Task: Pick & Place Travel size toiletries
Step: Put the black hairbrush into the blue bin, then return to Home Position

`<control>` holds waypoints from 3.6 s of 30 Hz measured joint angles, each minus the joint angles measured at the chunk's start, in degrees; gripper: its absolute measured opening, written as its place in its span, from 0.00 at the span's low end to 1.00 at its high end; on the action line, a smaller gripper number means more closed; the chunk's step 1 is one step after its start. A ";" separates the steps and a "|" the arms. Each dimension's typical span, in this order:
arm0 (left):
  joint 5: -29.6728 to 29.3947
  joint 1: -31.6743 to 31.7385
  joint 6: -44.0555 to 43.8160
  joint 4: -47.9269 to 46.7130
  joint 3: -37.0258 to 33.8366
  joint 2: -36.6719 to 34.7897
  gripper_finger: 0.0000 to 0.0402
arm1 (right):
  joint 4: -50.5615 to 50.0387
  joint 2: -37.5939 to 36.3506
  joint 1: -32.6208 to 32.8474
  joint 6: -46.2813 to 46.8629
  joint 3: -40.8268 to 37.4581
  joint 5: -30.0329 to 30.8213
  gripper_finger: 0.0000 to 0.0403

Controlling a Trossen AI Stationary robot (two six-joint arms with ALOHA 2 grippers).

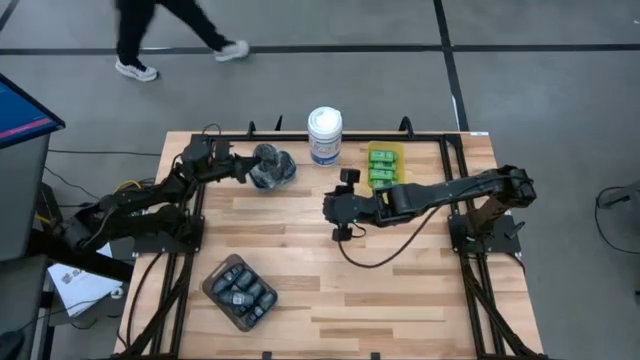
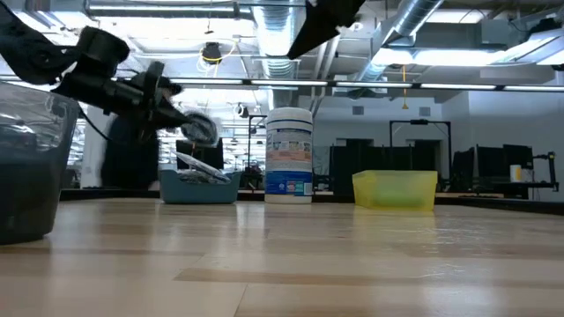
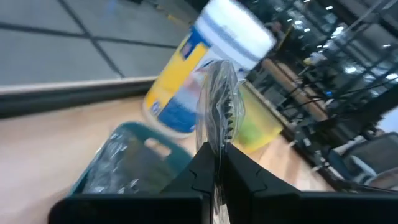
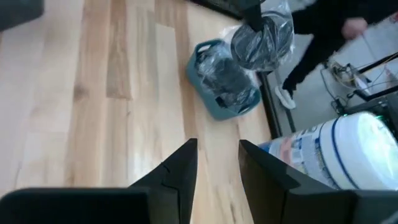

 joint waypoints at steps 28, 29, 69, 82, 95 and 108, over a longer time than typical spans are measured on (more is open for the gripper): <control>-2.49 -1.56 -0.80 0.01 1.66 7.74 0.21 | -7.71 2.22 1.64 4.86 -0.02 0.16 0.27; -2.51 -1.56 -0.40 0.03 1.66 7.74 0.22 | -7.71 2.22 1.64 4.91 -0.02 0.14 0.27; -15.29 -14.39 22.64 -3.54 7.85 16.22 0.00 | -9.48 2.22 1.22 7.90 -0.02 -0.08 0.27; -26.45 -15.49 24.47 -16.48 16.11 28.80 0.00 | -9.64 2.22 1.29 9.37 -0.02 -0.12 0.27; -26.75 -17.23 24.50 -17.27 15.93 19.31 0.07 | -9.59 2.22 1.81 8.88 -0.02 -0.26 0.27; -21.87 -22.04 30.82 -23.54 15.96 -15.38 0.05 | -10.05 -10.51 2.29 1.87 -4.25 0.01 0.18</control>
